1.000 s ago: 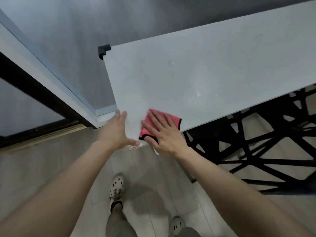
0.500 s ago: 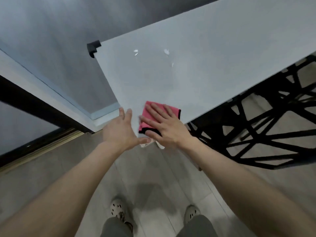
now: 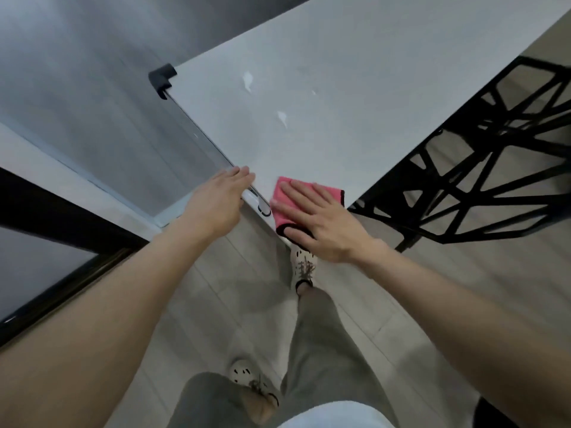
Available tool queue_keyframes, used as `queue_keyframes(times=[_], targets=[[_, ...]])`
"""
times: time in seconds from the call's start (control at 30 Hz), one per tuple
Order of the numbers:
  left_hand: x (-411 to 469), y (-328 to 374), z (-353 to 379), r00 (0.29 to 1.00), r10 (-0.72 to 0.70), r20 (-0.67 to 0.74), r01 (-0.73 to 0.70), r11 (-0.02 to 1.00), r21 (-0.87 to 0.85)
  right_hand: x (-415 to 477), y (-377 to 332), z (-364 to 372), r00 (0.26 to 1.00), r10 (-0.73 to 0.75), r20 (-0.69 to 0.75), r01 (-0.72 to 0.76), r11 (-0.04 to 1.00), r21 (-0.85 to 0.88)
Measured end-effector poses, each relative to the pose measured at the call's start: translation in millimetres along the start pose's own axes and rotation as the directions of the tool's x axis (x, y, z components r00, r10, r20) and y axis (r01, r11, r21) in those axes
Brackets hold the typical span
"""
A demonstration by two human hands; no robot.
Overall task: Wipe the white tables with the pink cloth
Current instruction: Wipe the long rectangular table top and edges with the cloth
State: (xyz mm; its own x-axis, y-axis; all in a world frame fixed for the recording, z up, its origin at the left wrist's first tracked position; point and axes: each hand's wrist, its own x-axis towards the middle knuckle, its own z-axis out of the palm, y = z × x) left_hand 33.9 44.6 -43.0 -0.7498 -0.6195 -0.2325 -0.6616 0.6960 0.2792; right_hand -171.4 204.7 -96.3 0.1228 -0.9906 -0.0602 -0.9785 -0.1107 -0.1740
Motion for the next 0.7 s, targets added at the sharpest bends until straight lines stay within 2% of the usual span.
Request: queue_keyframes(times=[0.03, 0.1, 0.17, 0.2, 0.3, 0.37, 0.47, 0.53, 0.63, 0.7], targets=[[1.8, -3.2, 0.7, 1.0, 0.02, 0.0, -0.02, 1.0, 0.008, 8.0, 20.0, -9.7, 0.997, 0.071, 0.012, -0.071, 0.997, 0.016], [2.5, -7.1, 2.1, 0.999, 0.032, -0.003, -0.032, 0.999, 0.006, 26.3, 55.3, -26.1, 0.945, 0.326, -0.003, -0.325, 0.944, 0.057], [0.9, -9.3, 3.0, 0.999, 0.051, -0.012, -0.051, 0.999, 0.0, 45.2, 53.1, -25.5, 0.858, 0.513, -0.027, -0.509, 0.857, 0.079], [0.1, -9.5, 2.9, 0.998, 0.06, -0.013, -0.06, 0.998, -0.009, 49.8, 34.7, -20.2, 0.841, 0.538, -0.046, -0.534, 0.842, 0.081], [2.8, -8.9, -5.6, 1.0, -0.017, -0.026, 0.016, 0.999, -0.04, 34.1, -32.0, 4.5, 0.908, 0.405, -0.109, -0.4, 0.914, 0.066], [19.3, -13.3, -19.3, 0.991, -0.119, -0.056, 0.115, 0.991, -0.068, 18.3, -47.7, 9.1, 0.939, 0.335, -0.084, -0.332, 0.942, 0.042], [49.3, -29.0, -33.7, 0.982, -0.19, 0.015, 0.191, 0.979, -0.067, 24.9, -36.3, 2.4, 0.931, 0.363, -0.038, -0.362, 0.931, 0.042], [64.3, -41.6, -31.8, 0.98, -0.179, 0.086, 0.182, 0.983, -0.024, 67.4, -19.3, -7.0, 0.928, 0.367, -0.064, -0.363, 0.929, 0.075], [77.3, -58.6, -17.7, 0.984, -0.146, 0.1, 0.148, 0.989, -0.009, 150.8, 2.8, -20.6, 0.912, 0.402, -0.08, -0.396, 0.914, 0.085], [81.3, -62.1, -21.1, 0.98, -0.149, 0.134, 0.147, 0.989, 0.025, 162.2, 9.2, -20.4, 0.914, 0.396, -0.082, -0.389, 0.917, 0.088]])
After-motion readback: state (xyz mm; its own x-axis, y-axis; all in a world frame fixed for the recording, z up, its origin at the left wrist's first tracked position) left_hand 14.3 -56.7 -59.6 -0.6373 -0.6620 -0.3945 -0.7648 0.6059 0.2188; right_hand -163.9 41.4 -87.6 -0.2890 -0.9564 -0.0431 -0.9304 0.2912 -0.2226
